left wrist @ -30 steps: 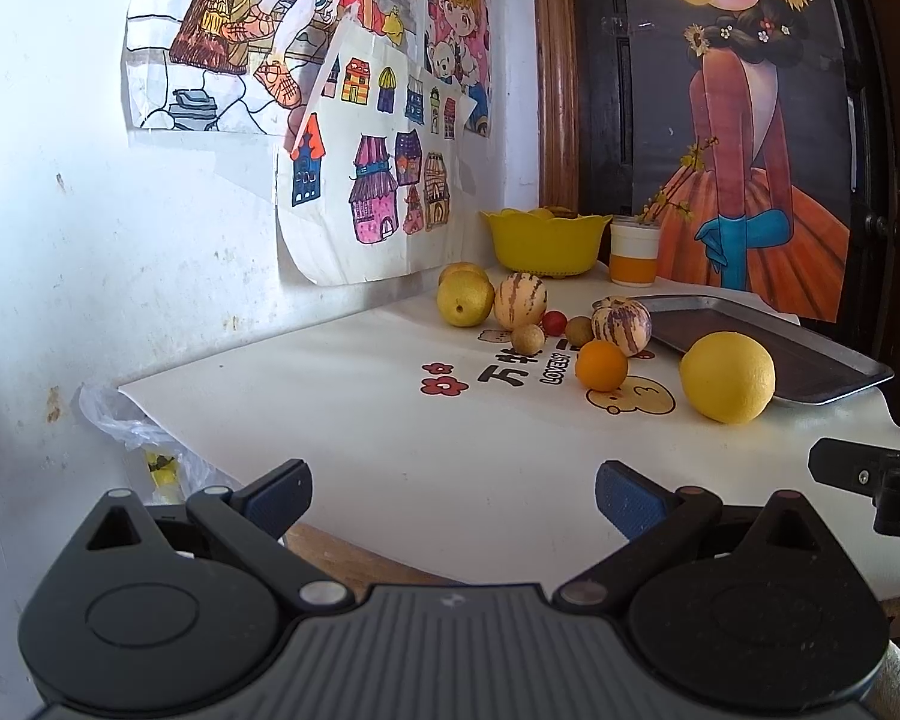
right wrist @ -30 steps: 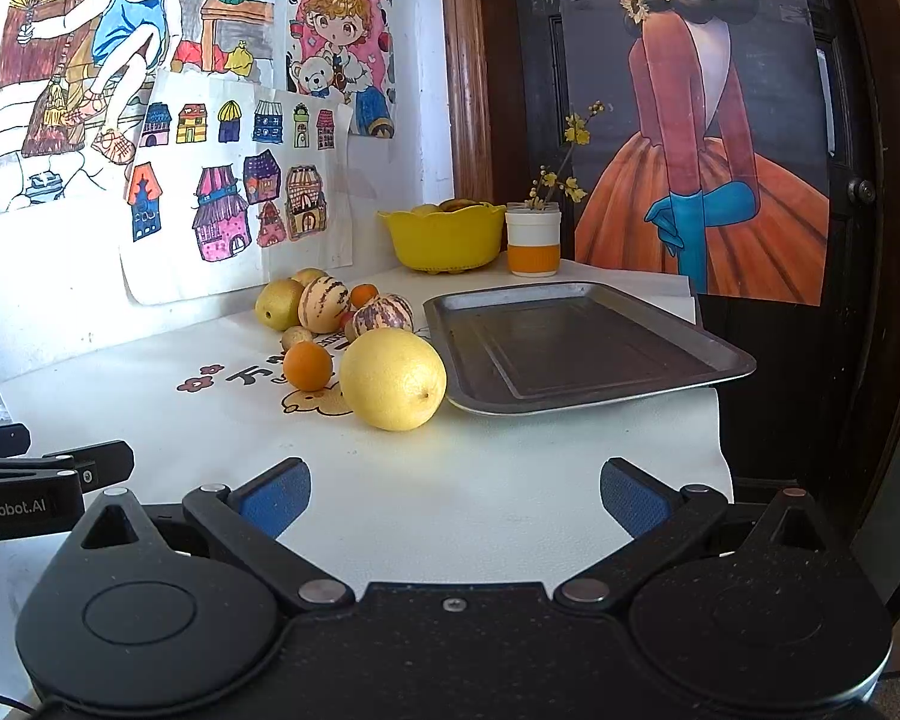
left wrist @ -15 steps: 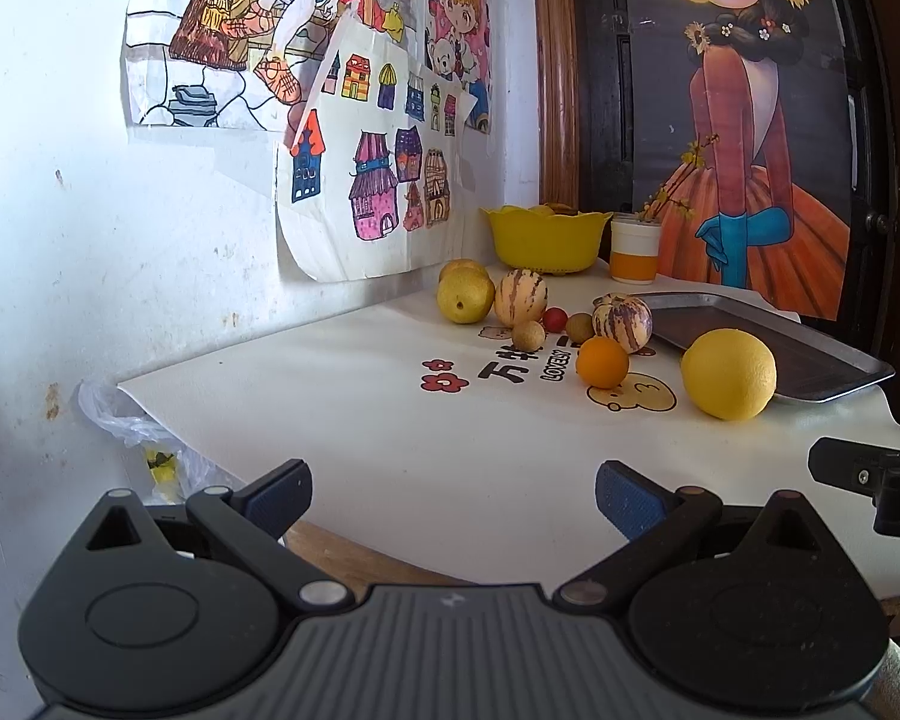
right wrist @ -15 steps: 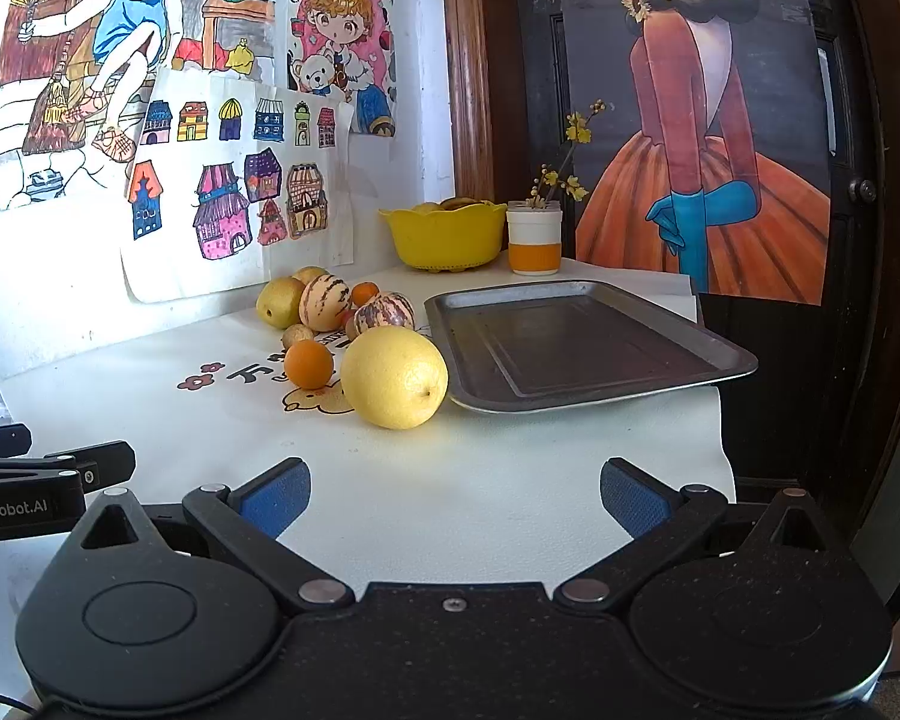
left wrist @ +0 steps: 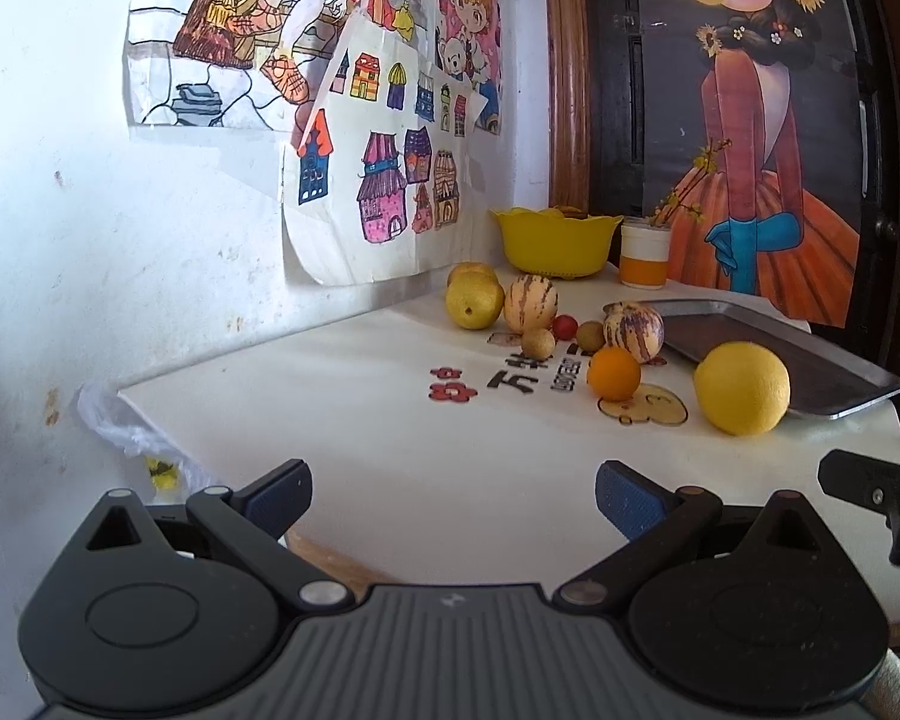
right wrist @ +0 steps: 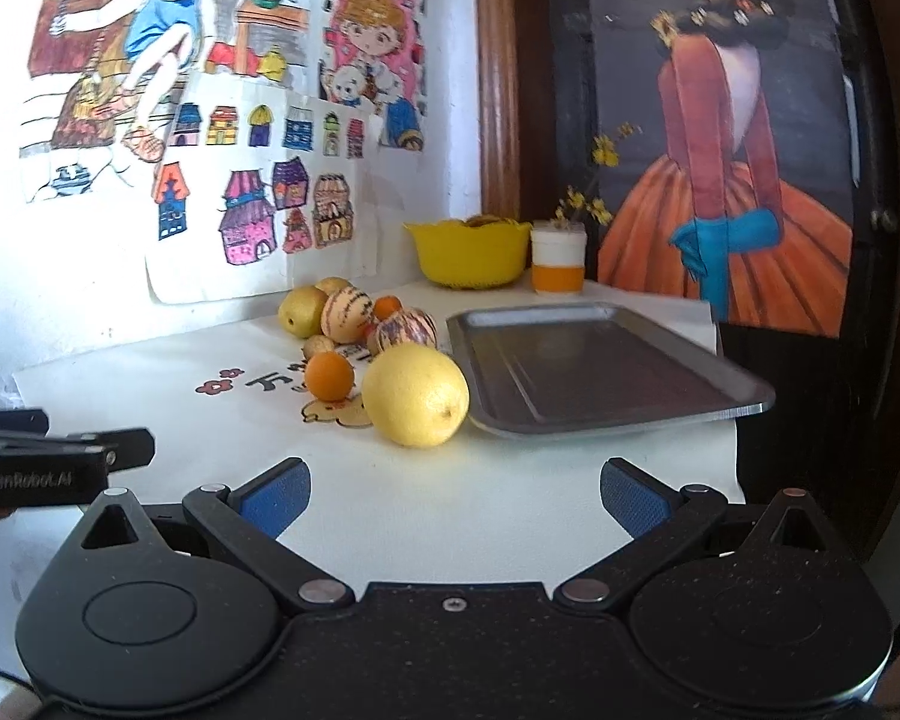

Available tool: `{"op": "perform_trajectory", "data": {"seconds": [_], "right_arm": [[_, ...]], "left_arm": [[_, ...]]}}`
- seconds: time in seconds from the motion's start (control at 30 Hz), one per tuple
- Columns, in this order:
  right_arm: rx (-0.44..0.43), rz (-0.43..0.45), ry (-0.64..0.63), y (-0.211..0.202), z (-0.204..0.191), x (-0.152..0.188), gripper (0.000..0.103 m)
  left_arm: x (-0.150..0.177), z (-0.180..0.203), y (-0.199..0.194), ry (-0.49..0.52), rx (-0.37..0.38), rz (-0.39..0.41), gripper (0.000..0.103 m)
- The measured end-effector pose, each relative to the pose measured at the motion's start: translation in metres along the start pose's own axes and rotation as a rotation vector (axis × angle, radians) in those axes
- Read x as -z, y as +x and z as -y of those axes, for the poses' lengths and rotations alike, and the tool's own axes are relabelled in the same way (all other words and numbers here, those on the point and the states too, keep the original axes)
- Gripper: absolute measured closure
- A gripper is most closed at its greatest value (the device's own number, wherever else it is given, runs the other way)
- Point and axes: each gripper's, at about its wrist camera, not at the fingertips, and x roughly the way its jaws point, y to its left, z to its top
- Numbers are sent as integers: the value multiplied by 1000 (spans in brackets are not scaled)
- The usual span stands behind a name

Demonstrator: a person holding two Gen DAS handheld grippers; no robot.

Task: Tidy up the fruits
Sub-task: 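Grasp the mandarin orange with the left tool while the right tool grasps the yellow pomelo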

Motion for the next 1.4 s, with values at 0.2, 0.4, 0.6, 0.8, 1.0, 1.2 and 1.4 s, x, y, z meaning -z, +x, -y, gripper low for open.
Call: {"op": "perform_trajectory", "data": {"seconds": [0.2, 0.4, 0.6, 0.8, 1.0, 1.2, 1.4], "right_arm": [[-49, -9, -94, 10, -3, -14, 0], [-97, -107, -108, 42, -7, -49, 1], [-93, -134, -184, 67, -15, -58, 1], [-127, -154, -198, 81, -15, -57, 10], [-137, -163, -187, 88, -12, -60, 23], [-163, -196, -165, 93, -9, -61, 33], [-145, -210, -168, 96, -11, -61, 38]], "left_arm": [[-23, -6, 20, -59, 51, -33, 0], [-46, -1, 49, -79, 139, -88, 0], [-60, 9, 76, -132, 200, -158, 0], [-73, 26, 104, -109, 194, -232, 1], [-76, 43, 118, -58, 210, -241, 8], [-74, 52, 128, -37, 223, -246, 18], [-68, 56, 137, -38, 239, -272, 29]]}}
